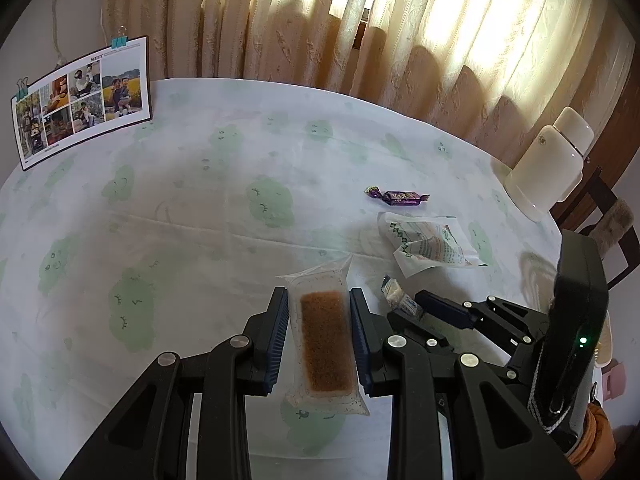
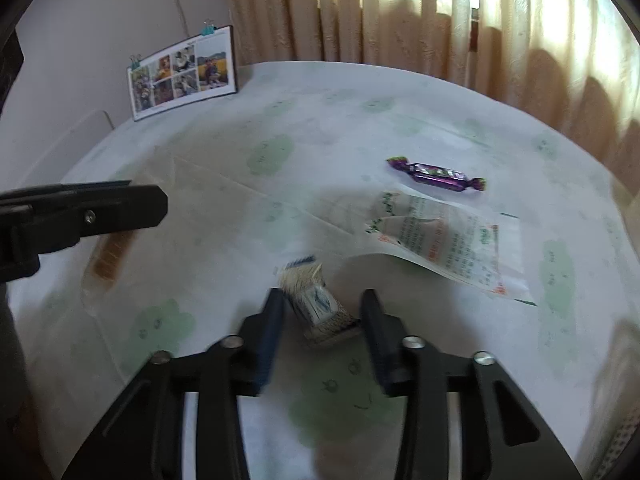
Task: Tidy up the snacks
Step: 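Grasp the small white-blue wrapped candy with the right tool while the left holds the wafer, then carry the wafer and small candy into the pink basket and open both tools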
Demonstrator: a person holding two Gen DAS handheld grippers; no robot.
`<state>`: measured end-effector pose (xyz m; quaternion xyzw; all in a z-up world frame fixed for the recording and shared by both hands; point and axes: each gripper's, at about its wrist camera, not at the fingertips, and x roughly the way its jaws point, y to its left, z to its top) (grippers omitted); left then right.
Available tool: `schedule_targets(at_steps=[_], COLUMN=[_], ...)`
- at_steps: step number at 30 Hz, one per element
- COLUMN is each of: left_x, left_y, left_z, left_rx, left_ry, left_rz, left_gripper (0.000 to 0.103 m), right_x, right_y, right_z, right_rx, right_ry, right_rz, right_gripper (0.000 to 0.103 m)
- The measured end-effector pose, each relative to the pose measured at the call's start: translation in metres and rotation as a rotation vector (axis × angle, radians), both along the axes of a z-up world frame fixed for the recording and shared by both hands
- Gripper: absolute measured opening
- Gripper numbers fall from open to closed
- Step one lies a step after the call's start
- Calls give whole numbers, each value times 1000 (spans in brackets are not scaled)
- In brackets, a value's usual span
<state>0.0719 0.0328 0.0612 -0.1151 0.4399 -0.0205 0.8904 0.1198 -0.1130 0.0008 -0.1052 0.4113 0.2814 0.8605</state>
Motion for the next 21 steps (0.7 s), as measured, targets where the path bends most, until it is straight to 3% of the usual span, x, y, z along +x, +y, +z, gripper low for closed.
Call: schedule_targets(at_steps=[10, 21], left_x=[-1, -2], left_y=[-2, -10], left_z=[-1, 1], left_rx=[-17, -21], left_ry=[-8, -17], left_rz=[-14, -39], left_gripper=[27, 27], right_x=[-23, -47], right_y=[-19, -73], right_z=[18, 50], right_rx=[115, 242], right_ry=[-15, -82], right_rz=[-40, -175], right_gripper=[32, 32])
